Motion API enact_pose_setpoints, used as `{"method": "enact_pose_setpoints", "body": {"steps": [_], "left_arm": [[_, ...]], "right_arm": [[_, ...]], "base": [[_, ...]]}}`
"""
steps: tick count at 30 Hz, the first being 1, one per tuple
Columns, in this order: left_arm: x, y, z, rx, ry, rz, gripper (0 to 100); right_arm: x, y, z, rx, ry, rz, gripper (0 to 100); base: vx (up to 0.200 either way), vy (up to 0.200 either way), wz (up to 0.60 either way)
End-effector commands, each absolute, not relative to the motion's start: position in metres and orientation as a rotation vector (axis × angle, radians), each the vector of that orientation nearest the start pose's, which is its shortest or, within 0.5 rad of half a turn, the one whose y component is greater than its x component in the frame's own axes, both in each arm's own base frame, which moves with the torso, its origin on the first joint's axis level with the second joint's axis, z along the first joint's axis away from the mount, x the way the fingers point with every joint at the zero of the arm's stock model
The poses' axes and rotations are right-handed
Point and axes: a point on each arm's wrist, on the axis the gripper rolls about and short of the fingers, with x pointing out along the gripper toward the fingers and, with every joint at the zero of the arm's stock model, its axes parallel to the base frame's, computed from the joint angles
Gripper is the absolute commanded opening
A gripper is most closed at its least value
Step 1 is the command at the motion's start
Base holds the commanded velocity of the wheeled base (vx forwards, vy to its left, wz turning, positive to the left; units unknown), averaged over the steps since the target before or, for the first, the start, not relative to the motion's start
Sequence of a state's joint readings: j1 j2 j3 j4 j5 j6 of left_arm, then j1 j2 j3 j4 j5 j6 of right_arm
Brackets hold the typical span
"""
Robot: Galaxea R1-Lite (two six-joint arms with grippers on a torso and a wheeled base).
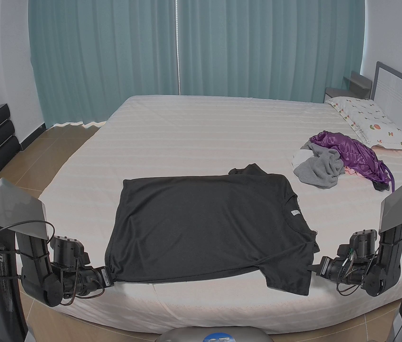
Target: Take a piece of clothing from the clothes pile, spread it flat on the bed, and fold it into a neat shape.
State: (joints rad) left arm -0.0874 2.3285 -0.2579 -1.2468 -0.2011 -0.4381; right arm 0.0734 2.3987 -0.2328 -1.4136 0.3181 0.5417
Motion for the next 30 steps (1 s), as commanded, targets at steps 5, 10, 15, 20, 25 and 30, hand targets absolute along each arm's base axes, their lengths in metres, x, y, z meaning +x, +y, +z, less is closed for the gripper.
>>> {"method": "enact_pose_setpoints", "body": {"steps": [5, 10, 15, 20, 25, 30], "left_arm": [[0.258, -0.026, -0.045, -0.459, 0.863, -0.086, 0], [0.257, -0.021, -0.037, -0.468, 0.834, -0.074, 0], [0.256, -0.018, -0.03, -0.471, 0.812, -0.069, 0], [0.254, -0.018, -0.03, -0.468, 0.816, -0.069, 0], [0.252, -0.018, -0.026, -0.463, 0.811, -0.071, 0], [0.251, -0.014, -0.021, -0.458, 0.792, -0.063, 0]], "right_arm": [[0.24, 0.012, -0.036, 0.653, 0.84, 0.173, 0], [0.227, 0.003, -0.028, 0.692, 0.845, 0.188, 0], [0.218, -0.001, -0.022, 0.704, 0.848, 0.197, 0], [0.209, -0.003, -0.02, 0.712, 0.863, 0.212, 0], [0.206, -0.005, -0.016, 0.703, 0.858, 0.223, 0], [0.202, -0.007, -0.014, 0.675, 0.874, 0.226, 0]], "base": [[0.0, 0.0, 0.0], [0.0, 0.0, 0.0], [0.0, 0.0, 0.0], [0.0, 0.0, 0.0], [0.0, 0.0, 0.0], [0.0, 0.0, 0.0]]}}
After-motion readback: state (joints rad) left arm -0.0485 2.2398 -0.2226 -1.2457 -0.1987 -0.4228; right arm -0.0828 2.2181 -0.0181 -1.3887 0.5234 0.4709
